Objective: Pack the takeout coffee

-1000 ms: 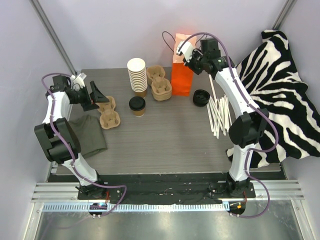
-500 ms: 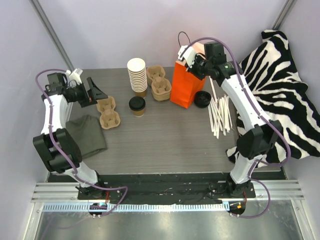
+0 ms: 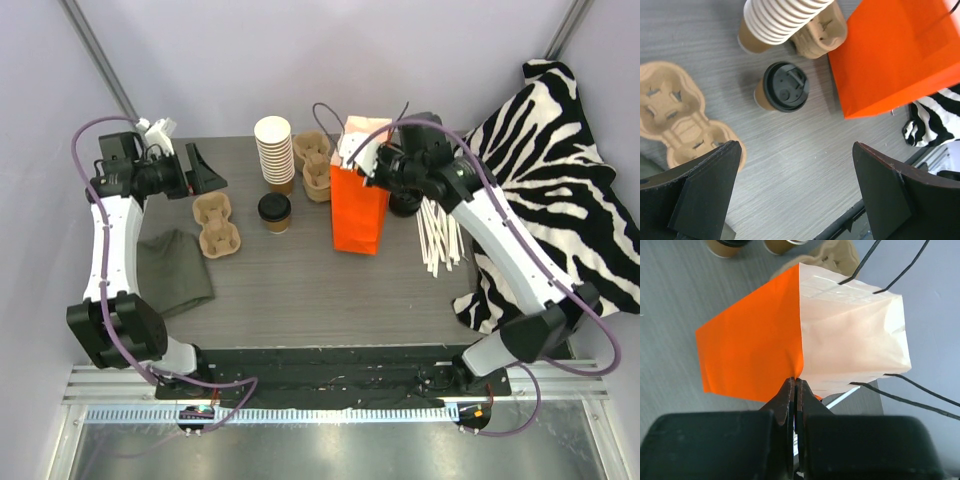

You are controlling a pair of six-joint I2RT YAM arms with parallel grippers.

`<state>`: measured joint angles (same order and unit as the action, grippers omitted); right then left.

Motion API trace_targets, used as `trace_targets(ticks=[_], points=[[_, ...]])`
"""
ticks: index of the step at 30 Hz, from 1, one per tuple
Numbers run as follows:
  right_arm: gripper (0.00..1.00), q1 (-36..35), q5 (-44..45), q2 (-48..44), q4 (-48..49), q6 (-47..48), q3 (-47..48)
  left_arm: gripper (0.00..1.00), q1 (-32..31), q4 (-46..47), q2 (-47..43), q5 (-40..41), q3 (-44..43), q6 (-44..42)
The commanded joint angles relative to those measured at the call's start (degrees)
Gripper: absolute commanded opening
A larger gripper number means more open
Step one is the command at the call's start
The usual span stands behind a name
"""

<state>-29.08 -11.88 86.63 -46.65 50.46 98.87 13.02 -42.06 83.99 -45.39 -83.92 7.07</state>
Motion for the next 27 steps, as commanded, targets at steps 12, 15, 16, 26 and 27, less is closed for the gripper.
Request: trace_targets(ticks=[12, 15, 16, 26, 27], points=[[0.14, -15.38, 3.97, -16.40, -11.61, -14.23, -5.80, 1.00, -19.25, 0.75, -8.67, 5.48, -1.77, 8.75], [0.33, -15.48, 3.18, -16.93, -13.20, -17.84, -2.99, 1.00, -19.43, 1.37, -8.22, 5.22, -1.69, 8.75], [0.39, -15.57, 3.18, -16.76, -13.81, -18.55, -1.94, 1.00, -19.52, 1.37, -7.96, 5.22, -1.42, 8.75], [0.79, -15.48, 2.29, -11.41, -17.86, -21.81, 12.56, 1.00, -19.70, 4.01, -10.33, 2.32, 4.20, 11.74], [0.80, -15.48, 4.21, -10.79, -17.77, -21.28, 13.27, 1.00, -19.78, 4.01, -10.42, 1.88, 4.38, 11.74]])
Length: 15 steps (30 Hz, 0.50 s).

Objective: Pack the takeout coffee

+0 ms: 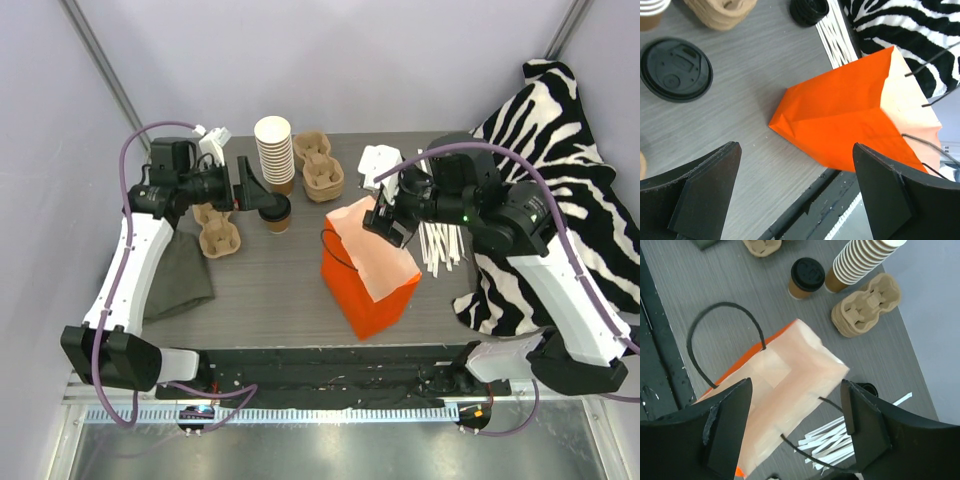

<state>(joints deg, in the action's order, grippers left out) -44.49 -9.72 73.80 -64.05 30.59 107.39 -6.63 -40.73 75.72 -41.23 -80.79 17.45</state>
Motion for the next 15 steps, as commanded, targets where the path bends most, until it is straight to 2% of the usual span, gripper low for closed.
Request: trace_targets(ticks=[1, 6, 12, 15], points=[[0.80, -0.07, 3.03, 3.01, -0.98, -0.37, 5.45, 0.99, -0.31, 2.67, -2.16, -2.62, 1.60, 1.36], [0.80, 0.19, 8.39, 7.84, -1.16, 14.30, 4.67, 1.00, -0.57, 1.36, -2.42, -4.90, 1.69, -1.63], [0.84, 1.68, 7.34, 12.94, -0.81, 26.95, 3.52, 1.00, 0.30, -6.11, -2.68, -3.77, 1.69, -5.76], [0.85, 3.18, 5.77, 16.37, -0.99, 29.78, 4.84, 1.00, 1.97, -5.94, -4.52, -4.73, 3.80, -6.38]])
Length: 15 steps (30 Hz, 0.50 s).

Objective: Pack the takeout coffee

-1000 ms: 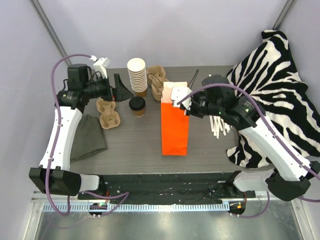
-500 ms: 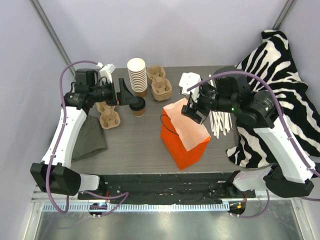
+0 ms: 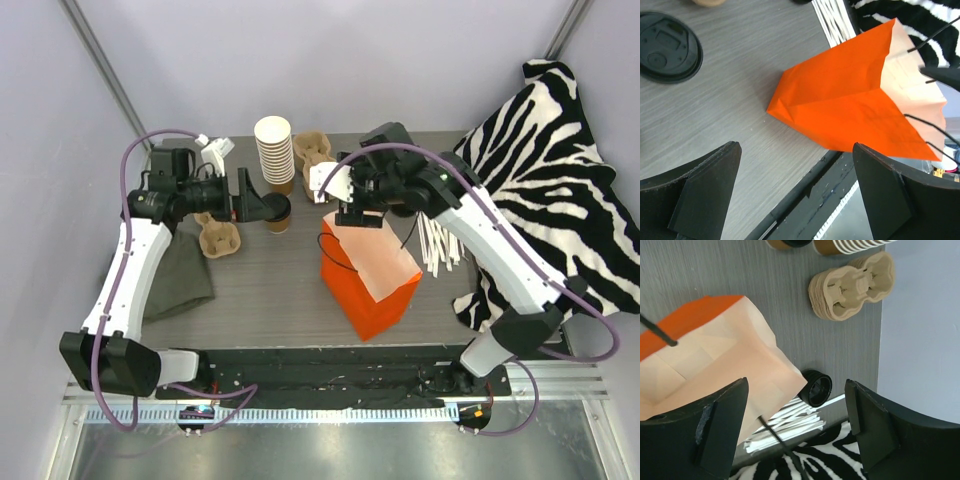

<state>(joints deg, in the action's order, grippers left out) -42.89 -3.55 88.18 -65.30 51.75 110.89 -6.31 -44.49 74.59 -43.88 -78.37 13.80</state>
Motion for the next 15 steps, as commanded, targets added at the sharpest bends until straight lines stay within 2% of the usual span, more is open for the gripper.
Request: trace_targets(ticks=[1, 6, 9, 11, 12, 14, 15], points=[[0.85, 2.37, -0.93, 2.78, -0.44, 10.20, 1.78, 0.99, 1.91, -2.35, -4.27, -2.18, 2.16, -2.99], [0.83, 3.08, -4.44, 8.05, -4.13, 12.24, 4.16, 1.00, 3.23, -3.94, -4.98, -3.05, 2.69, -4.05], [0.78, 3.08, -6.11, 9.46, -4.40, 11.89, 4.16, 1.00, 3.93, -3.85, -4.45, -3.32, 2.78, -3.61], [0.62, 2.99, -6.91, 9.90, -5.19, 11.02, 5.03, 1.00, 4.89, -3.85, -3.84, -3.32, 2.69, -2.64], [0.47, 2.99, -6.91, 10.43, -5.54, 10.75, 5.47, 1.00, 5.33, -3.24, -3.66, -3.23, 2.61, -2.29], [0.25, 3.08, -6.30, 10.61, -6.77, 9.00, 6.44, 1.00, 6.04, -2.27, -3.22, -3.41, 2.52, -0.36], [0.06, 3.08, -5.77, 10.52, -6.77, 8.12, 6.62, 1.00, 7.96, -1.48, -3.13, -3.41, 2.43, 0.34]])
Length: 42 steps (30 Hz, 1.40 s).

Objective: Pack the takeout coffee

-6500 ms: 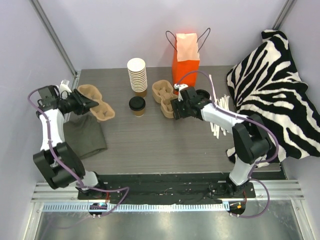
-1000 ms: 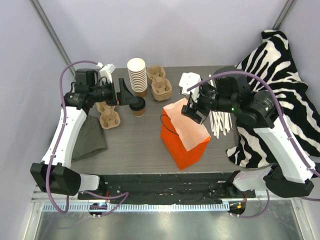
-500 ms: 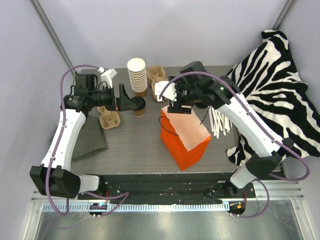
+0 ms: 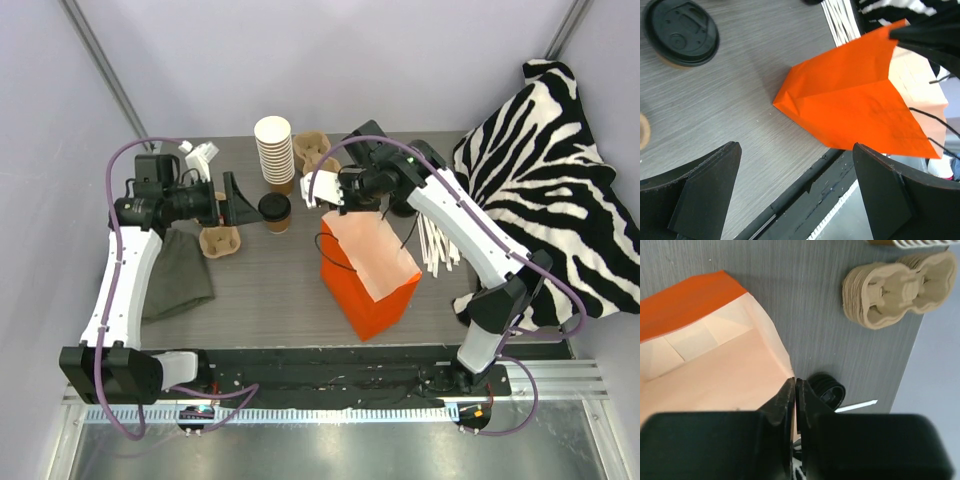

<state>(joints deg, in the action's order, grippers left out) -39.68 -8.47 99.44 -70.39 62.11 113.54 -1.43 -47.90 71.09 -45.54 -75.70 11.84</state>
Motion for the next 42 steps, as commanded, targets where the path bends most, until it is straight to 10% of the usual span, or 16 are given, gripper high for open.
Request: trace_targets(ticks=[1, 14, 42], points=[[0.01, -0.05, 0.46, -1.09, -1.68, -3.04, 4.15, 1.00, 3.62, 4.28, 0.45, -1.92, -0.24, 3.01], [0.01, -0.83, 14.26, -3.63, -4.05, -22.99, 13.99, 1.00, 8.45, -5.11, 10.91, 6.51, -16.85, -19.57], [0.01, -13.05, 25.08, -12.34, -1.15, -30.29, 2.65, 0.92, 12.68, -7.56, 38.85, 15.65, -29.50, -60.94]])
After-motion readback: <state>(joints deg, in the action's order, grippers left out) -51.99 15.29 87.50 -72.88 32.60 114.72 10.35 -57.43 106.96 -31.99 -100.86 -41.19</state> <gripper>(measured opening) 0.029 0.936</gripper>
